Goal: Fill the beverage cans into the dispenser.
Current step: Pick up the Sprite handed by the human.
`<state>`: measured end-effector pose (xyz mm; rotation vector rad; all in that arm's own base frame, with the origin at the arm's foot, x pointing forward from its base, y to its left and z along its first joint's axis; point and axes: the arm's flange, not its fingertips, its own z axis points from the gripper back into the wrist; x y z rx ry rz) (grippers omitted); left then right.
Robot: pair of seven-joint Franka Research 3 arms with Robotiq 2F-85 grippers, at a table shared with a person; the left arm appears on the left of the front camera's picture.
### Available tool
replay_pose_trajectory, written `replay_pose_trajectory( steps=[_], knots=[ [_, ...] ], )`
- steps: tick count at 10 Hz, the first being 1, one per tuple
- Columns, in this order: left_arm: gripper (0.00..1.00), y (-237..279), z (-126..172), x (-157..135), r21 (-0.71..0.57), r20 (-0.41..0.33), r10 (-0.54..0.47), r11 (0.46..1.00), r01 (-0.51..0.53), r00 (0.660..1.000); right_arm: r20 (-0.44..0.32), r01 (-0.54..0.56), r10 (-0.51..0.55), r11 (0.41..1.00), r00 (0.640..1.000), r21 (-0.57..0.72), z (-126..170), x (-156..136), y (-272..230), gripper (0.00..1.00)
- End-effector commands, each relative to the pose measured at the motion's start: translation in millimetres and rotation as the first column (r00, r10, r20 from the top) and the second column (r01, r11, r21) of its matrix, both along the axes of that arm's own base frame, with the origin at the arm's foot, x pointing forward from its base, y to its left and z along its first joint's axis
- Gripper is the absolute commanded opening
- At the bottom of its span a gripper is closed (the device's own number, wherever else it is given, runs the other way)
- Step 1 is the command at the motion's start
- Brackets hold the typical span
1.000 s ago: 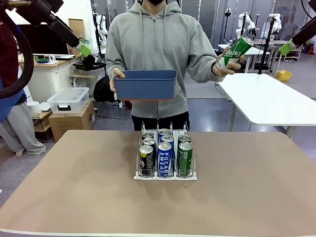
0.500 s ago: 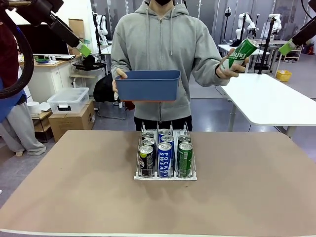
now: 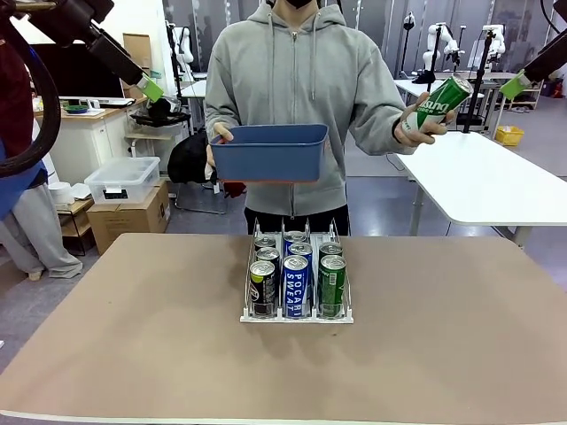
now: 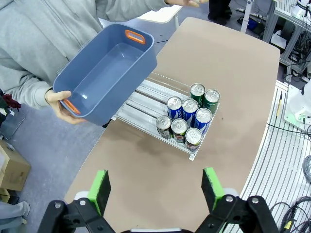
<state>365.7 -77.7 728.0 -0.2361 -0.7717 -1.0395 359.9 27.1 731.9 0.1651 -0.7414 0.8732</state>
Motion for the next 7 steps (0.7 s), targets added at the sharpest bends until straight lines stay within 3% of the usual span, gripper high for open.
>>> replay_pose_trajectory(
  steps=[1, 7],
  knots=[
    [1.0, 1.5, -0.2, 1.0, -0.001, -0.001, 0.003, 1.0, -0.003, 1.0, -0.001, 0.0, 0.0, 1.0, 1.0, -0.001, -0.6, 0.3, 0.1, 1.0],
    [1.0, 1.5, -0.2, 1.0, -0.001, -0.001, 0.003, 1.0, -0.003, 1.0, -0.001, 0.0, 0.0, 1.0, 1.0, -0.001, -0.6, 0.3, 0.1, 1.0]
  ],
)
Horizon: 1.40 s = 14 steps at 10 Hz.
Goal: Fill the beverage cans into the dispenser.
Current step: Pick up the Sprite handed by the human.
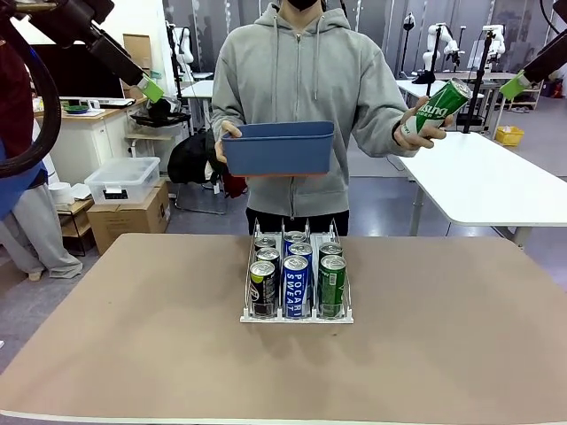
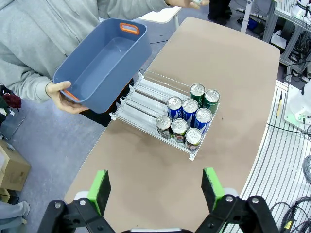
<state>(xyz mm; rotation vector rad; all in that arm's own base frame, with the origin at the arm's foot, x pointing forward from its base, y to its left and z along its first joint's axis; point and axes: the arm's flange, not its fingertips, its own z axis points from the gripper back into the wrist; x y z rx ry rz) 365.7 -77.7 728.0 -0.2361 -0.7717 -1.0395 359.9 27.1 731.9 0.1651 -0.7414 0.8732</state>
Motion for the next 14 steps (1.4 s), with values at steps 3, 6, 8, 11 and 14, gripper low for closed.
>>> replay_pose_trajectory(
  steps=[3, 6, 8, 11, 14],
  knots=[
    [1.0, 1.5, -0.2, 1.0, -0.001, -0.001, 0.003, 1.0, -0.003, 1.0, -0.001, 0.0, 0.0, 1.0, 1.0, -0.001, -0.6, 0.3, 0.1, 1.0],
    [1.0, 1.5, -0.2, 1.0, -0.001, -0.001, 0.003, 1.0, -0.003, 1.0, -0.001, 0.0, 0.0, 1.0, 1.0, -0.001, -0.6, 0.3, 0.1, 1.0],
    [1.0, 1.5, -0.2, 1.0, -0.001, -0.001, 0.003, 1.0, -0.003, 1.0, 0.0, 0.0, 0.0, 1.0, 1.0, 0.0, 0.0, 0.0, 0.0, 1.0],
    [1.0, 1.5, -0.2, 1.0, -0.001, -0.001, 0.003, 1.0, -0.003, 1.0, -0.042, -0.069, 0.07, 0.997, 0.997, 0.029, -4.5, 15.0, -7.7, 1.0],
    [1.0, 1.5, -0.2, 1.0, -0.001, -0.001, 0.003, 1.0, -0.003, 1.0, -0.086, -0.097, 0.098, 0.995, 0.991, 0.016, -4.6, 31.2, -4.1, 1.0]
  ],
)
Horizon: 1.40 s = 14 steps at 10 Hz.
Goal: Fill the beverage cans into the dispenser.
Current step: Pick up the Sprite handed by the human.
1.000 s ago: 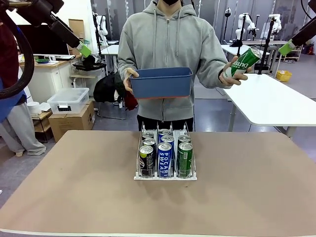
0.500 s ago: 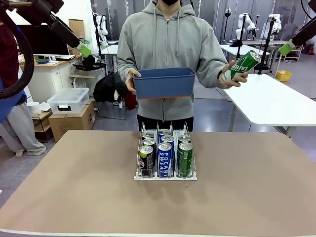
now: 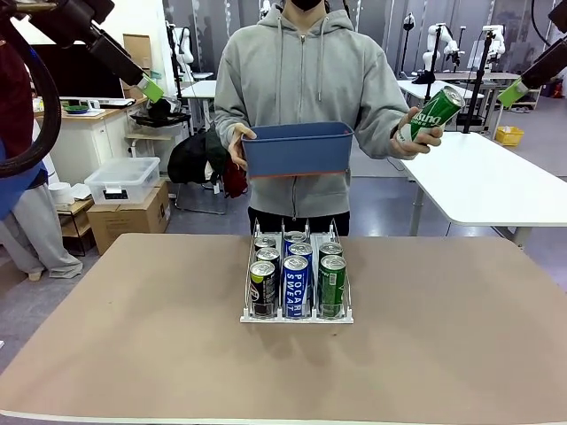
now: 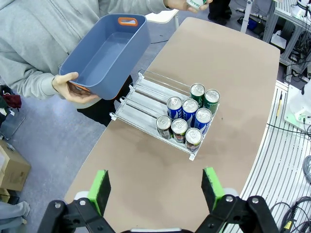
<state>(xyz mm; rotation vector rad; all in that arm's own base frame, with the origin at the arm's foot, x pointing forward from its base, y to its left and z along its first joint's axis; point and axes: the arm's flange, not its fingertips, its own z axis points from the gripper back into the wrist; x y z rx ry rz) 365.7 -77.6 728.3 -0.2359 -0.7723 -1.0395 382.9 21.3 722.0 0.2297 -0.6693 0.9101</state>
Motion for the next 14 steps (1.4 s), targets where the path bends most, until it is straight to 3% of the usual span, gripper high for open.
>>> replay_pose_trajectory(
  steps=[1, 8, 14],
  knots=[
    [1.0, 1.4, -0.5, 1.1, -0.001, -0.002, 0.003, 1.0, -0.003, 1.0, -0.013, -0.053, 0.053, 0.999, 0.998, -0.001, 4.9, 15.1, 1.6, 1.0],
    [1.0, 1.4, -0.5, 1.1, -0.001, -0.002, 0.003, 1.0, -0.003, 1.0, -0.009, -0.051, 0.052, 0.998, 0.999, 0.037, 8.3, 69.6, 23.6, 1.0],
    [1.0, 1.4, -0.5, 1.1, -0.001, -0.002, 0.003, 1.0, -0.003, 1.0, -0.009, -0.061, 0.061, 0.997, 0.998, 0.04, -8.4, 99.5, 49.4, 1.0]
  ],
)
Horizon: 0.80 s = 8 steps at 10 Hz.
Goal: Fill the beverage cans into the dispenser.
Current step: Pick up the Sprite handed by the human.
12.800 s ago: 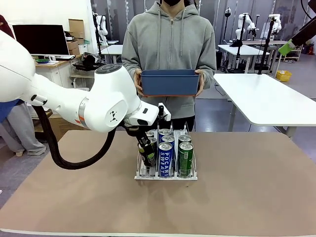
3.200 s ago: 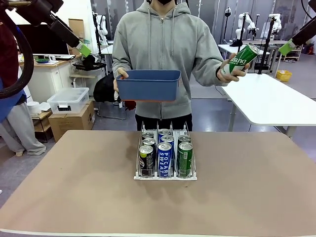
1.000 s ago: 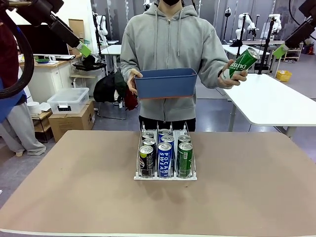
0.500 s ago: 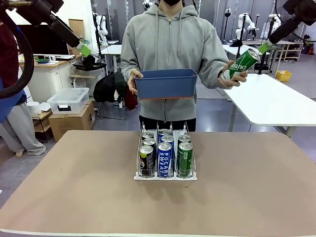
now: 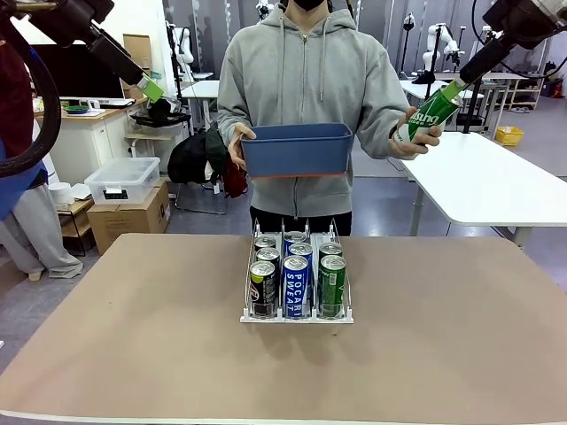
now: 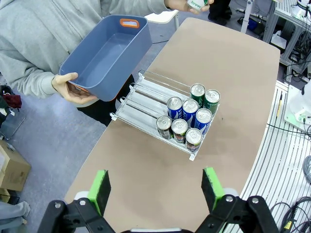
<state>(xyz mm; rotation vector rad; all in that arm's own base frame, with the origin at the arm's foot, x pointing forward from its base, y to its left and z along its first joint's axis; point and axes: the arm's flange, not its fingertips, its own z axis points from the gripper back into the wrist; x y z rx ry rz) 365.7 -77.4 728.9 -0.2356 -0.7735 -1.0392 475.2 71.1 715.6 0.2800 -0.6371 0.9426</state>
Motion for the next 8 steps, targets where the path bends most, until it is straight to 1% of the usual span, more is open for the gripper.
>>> replay_pose_trajectory(
  steps=[1, 6, 8],
  knots=[
    [1.0, 1.2, -1.1, 1.0, -0.001, -0.003, 0.002, 1.0, -0.002, 1.0, 0.023, -0.016, 0.016, 1.0, 1.0, 0.015, -4.3, 11.0, -0.3, 1.0],
    [1.0, 1.2, -1.1, 1.0, -0.001, -0.003, 0.002, 1.0, -0.002, 1.0, -0.041, -0.034, 0.036, 0.998, 0.999, 0.054, -22.4, 28.4, 3.9, 1.0],
    [1.0, 1.2, -1.1, 1.0, -0.001, -0.003, 0.002, 1.0, -0.002, 1.0, -0.059, -0.034, 0.037, 0.998, 0.998, 0.048, -27.3, 31.6, 3.9, 1.0]
  ],
)
